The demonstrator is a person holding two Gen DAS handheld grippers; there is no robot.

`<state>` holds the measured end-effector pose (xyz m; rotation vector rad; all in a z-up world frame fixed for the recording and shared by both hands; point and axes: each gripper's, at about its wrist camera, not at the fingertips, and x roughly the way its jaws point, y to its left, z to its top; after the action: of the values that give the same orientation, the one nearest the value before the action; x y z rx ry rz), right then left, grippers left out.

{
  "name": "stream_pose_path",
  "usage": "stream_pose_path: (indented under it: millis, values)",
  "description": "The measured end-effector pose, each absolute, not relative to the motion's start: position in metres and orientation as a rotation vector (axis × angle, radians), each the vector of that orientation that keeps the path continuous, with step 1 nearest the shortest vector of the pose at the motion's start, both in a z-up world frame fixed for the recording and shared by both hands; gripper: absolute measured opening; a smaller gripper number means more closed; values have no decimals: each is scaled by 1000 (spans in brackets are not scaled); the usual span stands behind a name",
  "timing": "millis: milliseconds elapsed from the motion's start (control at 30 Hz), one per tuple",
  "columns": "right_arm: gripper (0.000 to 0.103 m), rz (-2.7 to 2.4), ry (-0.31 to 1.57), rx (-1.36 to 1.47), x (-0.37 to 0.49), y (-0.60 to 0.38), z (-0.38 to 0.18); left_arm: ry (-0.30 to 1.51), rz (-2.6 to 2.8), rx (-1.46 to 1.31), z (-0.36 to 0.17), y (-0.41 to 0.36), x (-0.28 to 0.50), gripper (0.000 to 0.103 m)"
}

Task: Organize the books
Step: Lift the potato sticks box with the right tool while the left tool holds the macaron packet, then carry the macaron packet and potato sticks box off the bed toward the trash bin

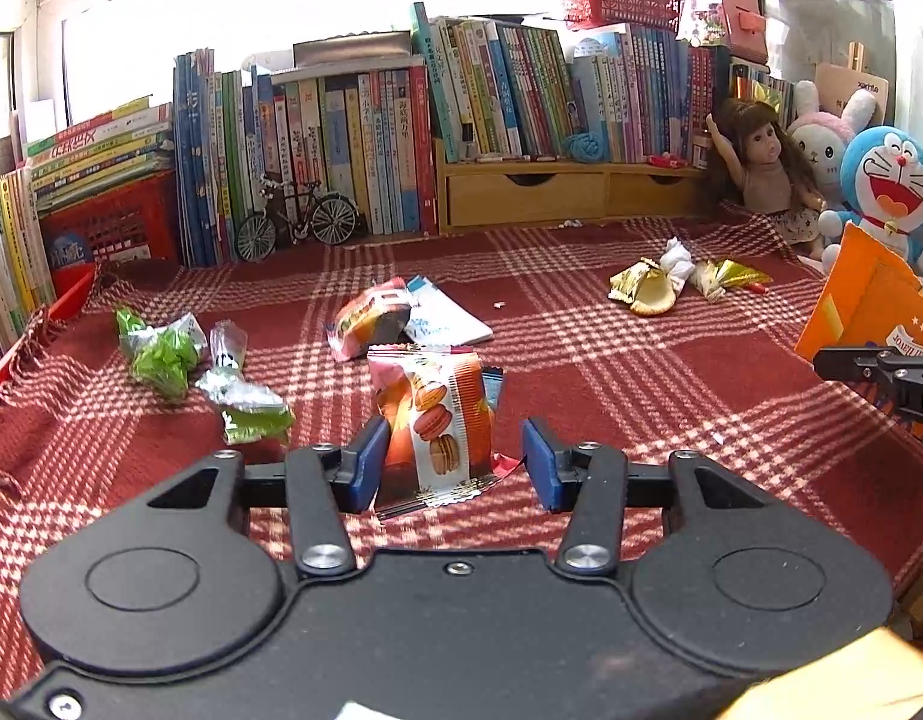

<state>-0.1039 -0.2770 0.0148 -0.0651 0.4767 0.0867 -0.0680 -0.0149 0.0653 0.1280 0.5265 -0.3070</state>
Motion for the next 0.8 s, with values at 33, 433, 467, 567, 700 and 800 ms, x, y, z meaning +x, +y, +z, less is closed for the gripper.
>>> stream_pose_path:
  millis: [33,433,467,567,700,800]
  values:
    - [4,83,460,-59,-103,-279,26,517,-310,132,71,-15,-68,46]
    - [4,116,358,-20,-115,-286,103,453,-349,118,139,-10,-84,46]
    - [4,117,350,-23,-118,-286,109,445,-348,116,144,-9,-86,46]
    - [4,105,328,-53,-125,-284,124,421,-345,133,163,-9,-91,46]
    - [4,113,312,-62,-134,-283,149,407,-383,153,184,-13,-95,46]
    - [4,129,315,-71,-132,-284,161,384,-413,162,197,-18,-96,46]
